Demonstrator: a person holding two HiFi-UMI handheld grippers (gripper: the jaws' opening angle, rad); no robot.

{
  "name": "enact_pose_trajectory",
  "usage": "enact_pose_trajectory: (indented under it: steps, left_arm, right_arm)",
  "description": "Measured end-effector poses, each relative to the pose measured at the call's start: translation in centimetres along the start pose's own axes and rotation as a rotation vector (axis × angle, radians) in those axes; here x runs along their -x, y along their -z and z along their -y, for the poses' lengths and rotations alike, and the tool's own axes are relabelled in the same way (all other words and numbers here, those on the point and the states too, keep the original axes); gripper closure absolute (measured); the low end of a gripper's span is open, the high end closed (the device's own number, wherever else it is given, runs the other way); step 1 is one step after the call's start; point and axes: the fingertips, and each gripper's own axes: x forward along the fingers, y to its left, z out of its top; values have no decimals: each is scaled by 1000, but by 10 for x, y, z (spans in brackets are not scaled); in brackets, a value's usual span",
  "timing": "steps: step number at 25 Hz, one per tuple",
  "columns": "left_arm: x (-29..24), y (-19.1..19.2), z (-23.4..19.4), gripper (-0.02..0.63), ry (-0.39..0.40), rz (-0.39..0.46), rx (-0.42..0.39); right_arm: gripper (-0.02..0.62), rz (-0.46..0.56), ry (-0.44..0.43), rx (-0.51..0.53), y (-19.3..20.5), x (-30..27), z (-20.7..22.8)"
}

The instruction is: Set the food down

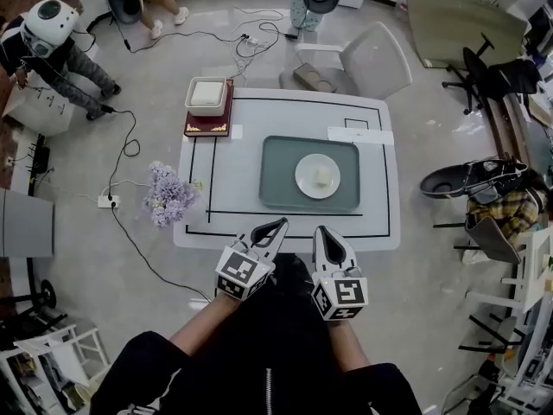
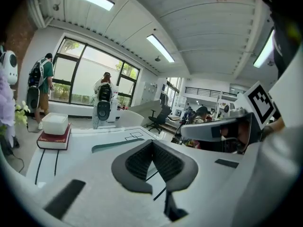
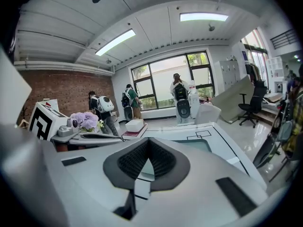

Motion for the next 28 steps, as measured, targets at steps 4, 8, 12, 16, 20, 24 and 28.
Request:
enact_pose_trajectory:
  steps: [4, 8, 12, 16, 20, 24, 28]
  left_arm:
    - [14, 5, 10, 601, 18, -3, -30]
    - [27, 10, 13, 601, 16, 3, -43]
    - [34, 10, 13, 601, 13, 10, -42]
    - [35, 8, 10, 601, 14, 17, -43]
    - [35, 4, 8, 601, 12, 26, -50]
    - [36, 3, 6, 601, 15, 23, -60]
    - [39, 2, 3, 601, 15, 21, -59]
  right_arm:
    - [588, 12, 17, 7, 9, 16, -9]
    - [588, 23, 19, 6, 18, 27, -21]
    - [588, 27, 22, 11, 19, 31, -27]
    - [588, 34, 24, 26, 13, 31, -29]
    - [588, 40, 32, 39, 7, 31, -26]
    - [588, 48, 38, 50, 0, 29, -23]
    - [588, 49, 33, 47, -1, 28, -30]
